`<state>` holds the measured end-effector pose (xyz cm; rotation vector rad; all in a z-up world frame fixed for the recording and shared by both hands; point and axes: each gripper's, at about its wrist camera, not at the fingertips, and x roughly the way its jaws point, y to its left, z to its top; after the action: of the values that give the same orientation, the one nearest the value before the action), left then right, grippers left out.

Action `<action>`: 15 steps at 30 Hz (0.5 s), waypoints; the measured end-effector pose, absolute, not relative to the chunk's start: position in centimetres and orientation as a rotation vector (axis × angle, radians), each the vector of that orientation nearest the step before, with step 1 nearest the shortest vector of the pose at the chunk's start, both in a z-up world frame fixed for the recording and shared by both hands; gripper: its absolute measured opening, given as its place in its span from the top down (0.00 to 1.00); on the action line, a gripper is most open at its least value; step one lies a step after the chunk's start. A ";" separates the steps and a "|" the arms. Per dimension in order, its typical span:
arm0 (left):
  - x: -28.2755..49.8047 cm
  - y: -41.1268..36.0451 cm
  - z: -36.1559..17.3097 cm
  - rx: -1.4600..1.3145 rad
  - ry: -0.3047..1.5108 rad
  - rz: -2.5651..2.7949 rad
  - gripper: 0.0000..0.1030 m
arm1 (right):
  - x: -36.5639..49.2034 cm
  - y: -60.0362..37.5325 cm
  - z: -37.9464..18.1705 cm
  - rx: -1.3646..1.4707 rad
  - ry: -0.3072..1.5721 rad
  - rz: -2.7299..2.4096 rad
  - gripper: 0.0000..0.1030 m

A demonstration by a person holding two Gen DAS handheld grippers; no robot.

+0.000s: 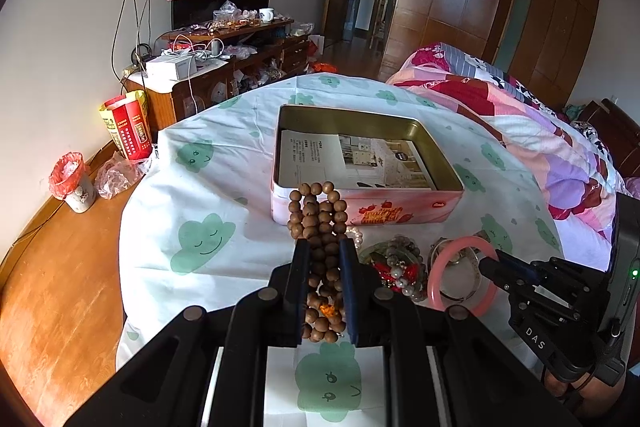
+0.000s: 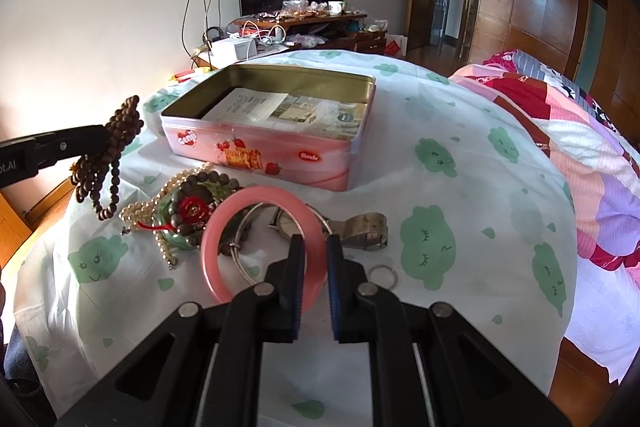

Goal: Organize jewelry
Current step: 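Close the right tool on the pink bangle while the left tool holds the beads, then carry beads and pink bangle into the tin and open both tools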

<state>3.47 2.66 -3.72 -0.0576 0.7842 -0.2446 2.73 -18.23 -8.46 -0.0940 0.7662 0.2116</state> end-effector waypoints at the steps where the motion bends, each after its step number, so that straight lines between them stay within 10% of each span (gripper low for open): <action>1: 3.5 2.6 -3.8 -0.057 0.786 -0.244 0.86 | 2.7 -18.2 -8.5 -0.094 0.766 0.213 0.88; 15: 3.6 2.6 -3.9 -0.055 0.790 -0.245 0.86 | 2.7 -18.0 -8.4 -0.096 0.771 0.219 0.88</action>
<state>3.61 2.59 -3.93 -0.0554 0.7897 -0.2451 2.66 -18.00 -8.44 -0.0962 0.7712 0.2192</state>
